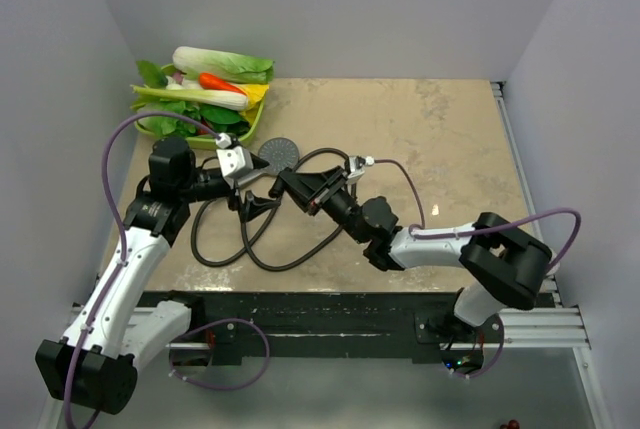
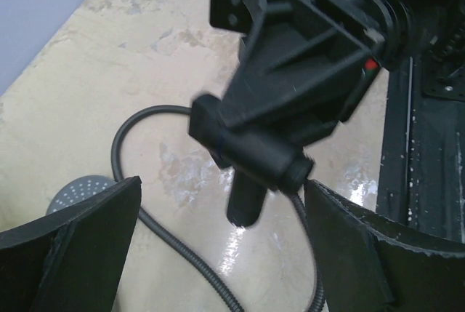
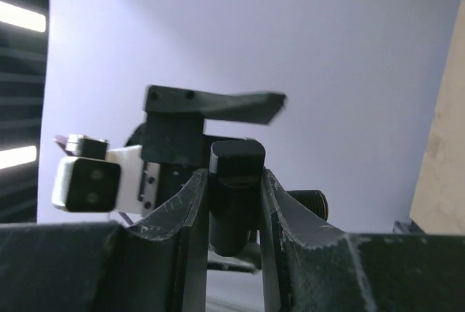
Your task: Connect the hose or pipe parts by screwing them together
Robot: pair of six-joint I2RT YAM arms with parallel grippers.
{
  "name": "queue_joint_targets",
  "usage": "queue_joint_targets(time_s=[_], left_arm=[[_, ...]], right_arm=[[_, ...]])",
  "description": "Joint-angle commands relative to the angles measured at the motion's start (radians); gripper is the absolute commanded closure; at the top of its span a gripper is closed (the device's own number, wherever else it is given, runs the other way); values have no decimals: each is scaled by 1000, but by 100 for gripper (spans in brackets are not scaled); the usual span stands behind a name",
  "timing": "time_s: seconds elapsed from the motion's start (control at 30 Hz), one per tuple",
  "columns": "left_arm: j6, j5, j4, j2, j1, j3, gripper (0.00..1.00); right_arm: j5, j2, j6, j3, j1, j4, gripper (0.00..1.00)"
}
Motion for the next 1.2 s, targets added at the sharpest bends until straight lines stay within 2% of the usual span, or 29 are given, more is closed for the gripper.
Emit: queue_joint_targets(time_s=[0.0,0.07,0.17,0.2,0.27,0.63,0.73,0.8,0.93,1.17], left_arm=[[75,-69,44,-23,-12,14,4],[111,-67,3,-7,-12,38,6],[158,-67,-53,3,-12,46,15],[192,-61,-88,3,-13,50,22],[223,-53,-137,7,-13,61,24],[304,-69,-249,-37,-13,40,6],[294,-70,-214,-42,-13,29,13],[298,-61,-226,-20,-13,40,21],[307,-64,-228,-2,-13,49,27],[294,-67,-193,-8,-13,43,42]], right_arm=[[103,45,94,27,49,351,100],[113,57,106,33,57,372,100],[122,76,112,47,71,399,100],[123,83,114,48,73,418,100],[131,91,121,47,74,443,100],[133,74,118,50,74,469,100],[123,77,126,55,76,480,100],[128,71,129,52,76,491,100],[119,68,131,68,82,481,100],[113,99,148,111,94,500,100]])
